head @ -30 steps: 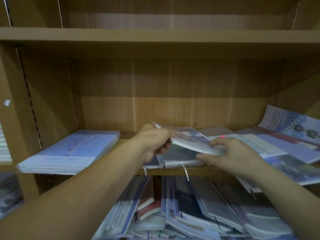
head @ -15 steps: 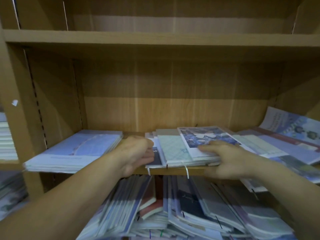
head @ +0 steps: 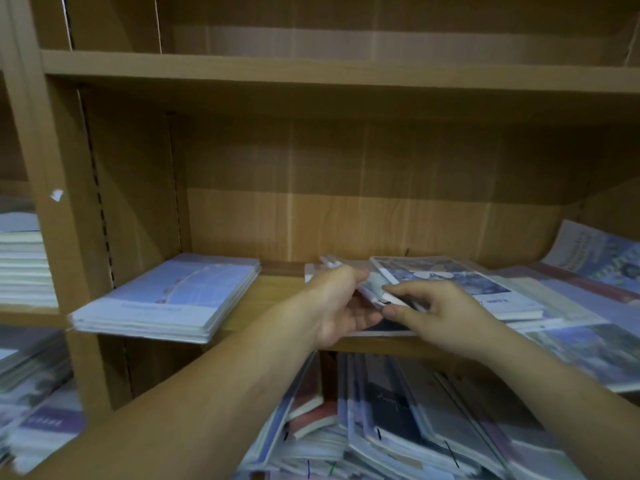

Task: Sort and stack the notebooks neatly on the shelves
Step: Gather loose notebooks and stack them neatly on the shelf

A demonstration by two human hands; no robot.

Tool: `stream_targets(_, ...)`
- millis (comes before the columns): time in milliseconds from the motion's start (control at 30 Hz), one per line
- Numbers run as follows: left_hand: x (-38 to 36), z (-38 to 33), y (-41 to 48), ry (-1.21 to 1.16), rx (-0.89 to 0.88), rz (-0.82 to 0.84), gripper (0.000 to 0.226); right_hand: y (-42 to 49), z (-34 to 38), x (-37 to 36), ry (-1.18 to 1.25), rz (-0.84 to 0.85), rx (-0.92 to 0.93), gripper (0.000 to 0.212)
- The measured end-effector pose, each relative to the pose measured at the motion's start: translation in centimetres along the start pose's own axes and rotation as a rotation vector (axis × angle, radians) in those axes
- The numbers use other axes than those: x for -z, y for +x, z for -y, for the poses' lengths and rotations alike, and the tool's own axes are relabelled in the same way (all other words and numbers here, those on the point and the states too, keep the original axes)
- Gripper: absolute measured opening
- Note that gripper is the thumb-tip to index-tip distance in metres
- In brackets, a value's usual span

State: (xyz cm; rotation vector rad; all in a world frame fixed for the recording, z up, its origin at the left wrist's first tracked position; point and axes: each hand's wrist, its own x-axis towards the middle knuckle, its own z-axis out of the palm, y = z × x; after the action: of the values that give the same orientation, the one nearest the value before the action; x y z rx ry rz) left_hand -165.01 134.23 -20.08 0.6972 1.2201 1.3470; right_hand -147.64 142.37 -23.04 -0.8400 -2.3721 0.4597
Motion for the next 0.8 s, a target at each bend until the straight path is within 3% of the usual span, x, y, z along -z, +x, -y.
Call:
stream_targets(100,-0.8,0.6,0.9,0.045,-0.032,-0.019,0.011,-0.6,0.0,0.7,0.126,-0.038,-0.039,0.011)
stream_targets(200,-0.2,1.2,1.6,0.036,-0.049,-0.072,0.026,-0.7,-1.2,1.0,0.09,-0.067,-0.095,0.005)
stream_targets(433,3.3,0.4,0.3,0.271,-0.289,-0.196,0.019,-0.7,-2.5,2.1,-0.187,-0.055,-0.149,0.026)
stream_targets(533,5.3,0.4,-0.9,0.374,-0.347,-0.207,0.021,-0.9,-2.2,2.3,-0.246,-0.037,-0.184,0.045)
stream_targets(667,6.2,0.9,-0.7,0.512,-0.403,-0.23,0.02,-1.0,-0.2,0.1,-0.301,-0.023,0.024,0.069)
stream_targets(800,6.8,1.4,0.8,0.799,-0.391,-0.308,0.022,-0.6,0.9,-2.1,-0.325,0.102,0.082,0.061)
